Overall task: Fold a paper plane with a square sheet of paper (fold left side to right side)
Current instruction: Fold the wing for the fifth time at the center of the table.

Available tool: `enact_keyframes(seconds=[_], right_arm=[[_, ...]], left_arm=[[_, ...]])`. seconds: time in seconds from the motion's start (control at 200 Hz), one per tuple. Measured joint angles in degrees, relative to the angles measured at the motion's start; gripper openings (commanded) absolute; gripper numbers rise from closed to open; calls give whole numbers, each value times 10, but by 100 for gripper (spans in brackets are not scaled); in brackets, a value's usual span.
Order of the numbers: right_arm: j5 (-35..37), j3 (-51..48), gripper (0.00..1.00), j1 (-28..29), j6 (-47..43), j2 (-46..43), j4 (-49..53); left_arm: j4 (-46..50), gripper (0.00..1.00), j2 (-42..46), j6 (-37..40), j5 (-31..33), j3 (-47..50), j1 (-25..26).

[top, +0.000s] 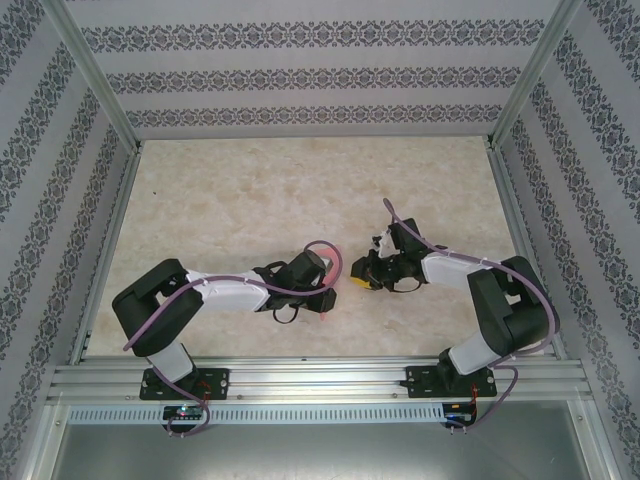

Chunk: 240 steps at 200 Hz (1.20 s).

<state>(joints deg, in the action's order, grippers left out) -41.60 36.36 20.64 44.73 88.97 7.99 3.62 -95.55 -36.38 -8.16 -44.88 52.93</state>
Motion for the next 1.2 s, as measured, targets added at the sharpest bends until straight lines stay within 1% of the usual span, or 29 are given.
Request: enact_keyframes(seconds=[0.325,0.525,0.829,1.009,1.199], right_arm=[[-1,25,19,49,24,44,-37],[-3,28,19,56,35,57,-54],[-4,29,22,68,50,82,-87],[-4,30,28,68,54,94,-97],[-4,30,30,67,52,97,-101]], left_arm=[[-37,38,3,-15,-18,18,-8],[-60,38,3,-21,-29,30,-15],[-87,40,3,-31,-42,41,-23],[-103,40,3,-34,-49,49,-26],[-109,30,3,-40,-49,51,-27]])
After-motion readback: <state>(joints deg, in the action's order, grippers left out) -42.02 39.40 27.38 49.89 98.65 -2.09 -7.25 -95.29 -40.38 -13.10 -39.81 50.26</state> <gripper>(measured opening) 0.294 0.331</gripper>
